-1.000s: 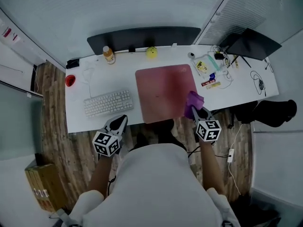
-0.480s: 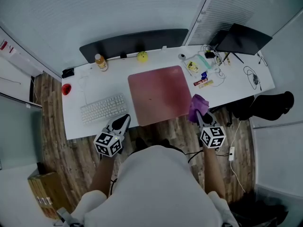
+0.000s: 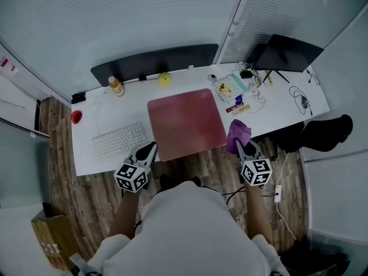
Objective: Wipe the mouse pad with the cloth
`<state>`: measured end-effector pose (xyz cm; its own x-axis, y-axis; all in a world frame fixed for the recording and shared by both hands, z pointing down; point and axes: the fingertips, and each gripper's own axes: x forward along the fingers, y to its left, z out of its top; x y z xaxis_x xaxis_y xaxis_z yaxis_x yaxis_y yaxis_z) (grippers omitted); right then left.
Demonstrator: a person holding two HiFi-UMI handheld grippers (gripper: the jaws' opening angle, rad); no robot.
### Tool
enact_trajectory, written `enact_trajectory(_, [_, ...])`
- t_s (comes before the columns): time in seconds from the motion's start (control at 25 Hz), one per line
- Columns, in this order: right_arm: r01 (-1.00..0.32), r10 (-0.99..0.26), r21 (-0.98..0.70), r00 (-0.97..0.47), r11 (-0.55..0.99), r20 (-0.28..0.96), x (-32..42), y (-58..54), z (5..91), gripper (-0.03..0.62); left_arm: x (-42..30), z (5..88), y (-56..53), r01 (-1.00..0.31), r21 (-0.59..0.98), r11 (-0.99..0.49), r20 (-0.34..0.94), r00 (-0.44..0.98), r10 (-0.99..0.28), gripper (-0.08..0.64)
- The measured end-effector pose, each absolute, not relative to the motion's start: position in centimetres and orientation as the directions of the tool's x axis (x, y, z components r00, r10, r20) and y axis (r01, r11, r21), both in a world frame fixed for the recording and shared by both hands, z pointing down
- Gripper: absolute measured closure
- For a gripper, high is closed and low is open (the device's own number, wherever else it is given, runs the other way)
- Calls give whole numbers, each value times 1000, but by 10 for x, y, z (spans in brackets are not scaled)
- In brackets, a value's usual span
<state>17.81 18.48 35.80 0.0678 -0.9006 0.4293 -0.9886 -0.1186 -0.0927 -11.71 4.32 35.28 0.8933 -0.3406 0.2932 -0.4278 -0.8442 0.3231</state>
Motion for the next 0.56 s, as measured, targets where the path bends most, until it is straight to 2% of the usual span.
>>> enact_trajectory(0.56, [-988,-908,-120,38,-97,417,190,181,357,506,-109,345,40,-443,302,-845,291,886,-360,541])
